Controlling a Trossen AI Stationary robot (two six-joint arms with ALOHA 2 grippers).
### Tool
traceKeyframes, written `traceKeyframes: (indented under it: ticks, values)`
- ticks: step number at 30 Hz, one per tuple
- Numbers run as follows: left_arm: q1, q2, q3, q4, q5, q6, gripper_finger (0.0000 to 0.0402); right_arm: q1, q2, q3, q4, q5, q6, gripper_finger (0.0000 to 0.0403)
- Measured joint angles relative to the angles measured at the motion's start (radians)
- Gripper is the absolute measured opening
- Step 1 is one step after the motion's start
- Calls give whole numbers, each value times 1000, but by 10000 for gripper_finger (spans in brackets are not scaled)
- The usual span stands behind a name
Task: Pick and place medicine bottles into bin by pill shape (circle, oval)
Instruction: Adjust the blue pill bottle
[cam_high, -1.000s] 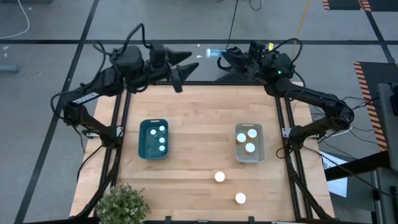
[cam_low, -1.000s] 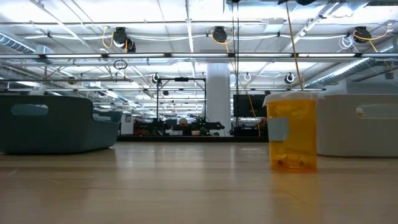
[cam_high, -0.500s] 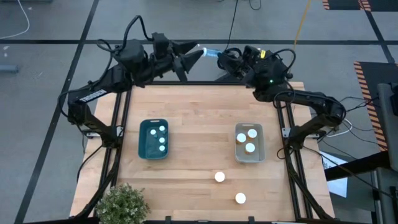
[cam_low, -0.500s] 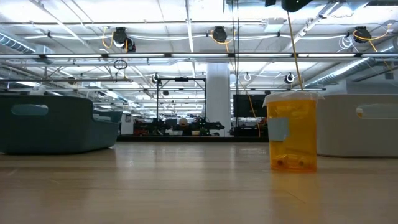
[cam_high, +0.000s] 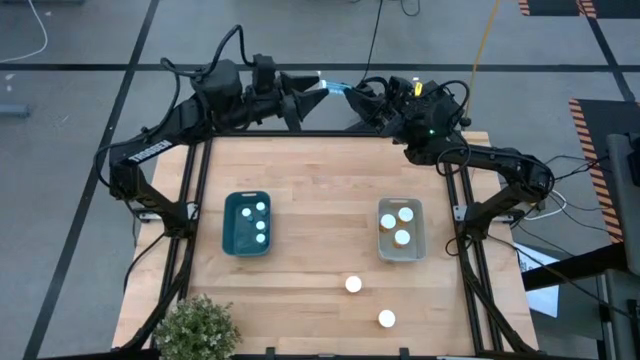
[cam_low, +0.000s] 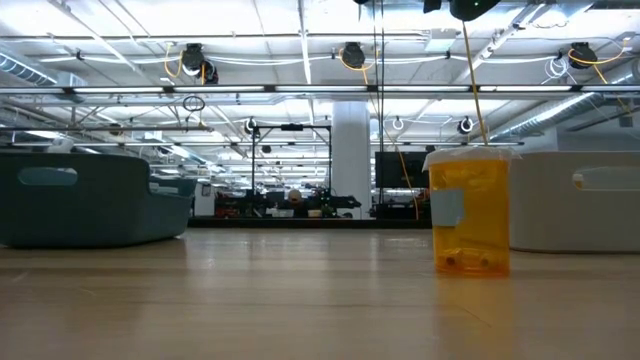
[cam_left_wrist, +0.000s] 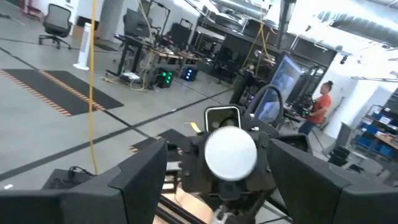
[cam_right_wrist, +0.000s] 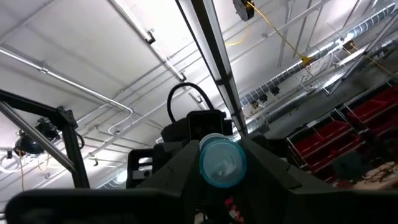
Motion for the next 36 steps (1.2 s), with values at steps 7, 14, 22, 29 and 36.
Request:
traceKeyframes:
  ticks: [7,14,22,29,36]
  values:
    - [26,0,0,-3,53,-32,278,0,0,0,-29,0,-26,100]
    - [33,11,0,-36,80,-63,268,0,0,0,-36,0,-27,100]
    - [33,10,0,-35,83,-63,204,0,0,0,-65,-4,-27,100]
    - [34,10,0,-64,83,-82,163,0,0,0,-71,-4,-38,100]
    - [34,10,0,-76,91,-86,126,0,0,0,-74,-7,-45,100]
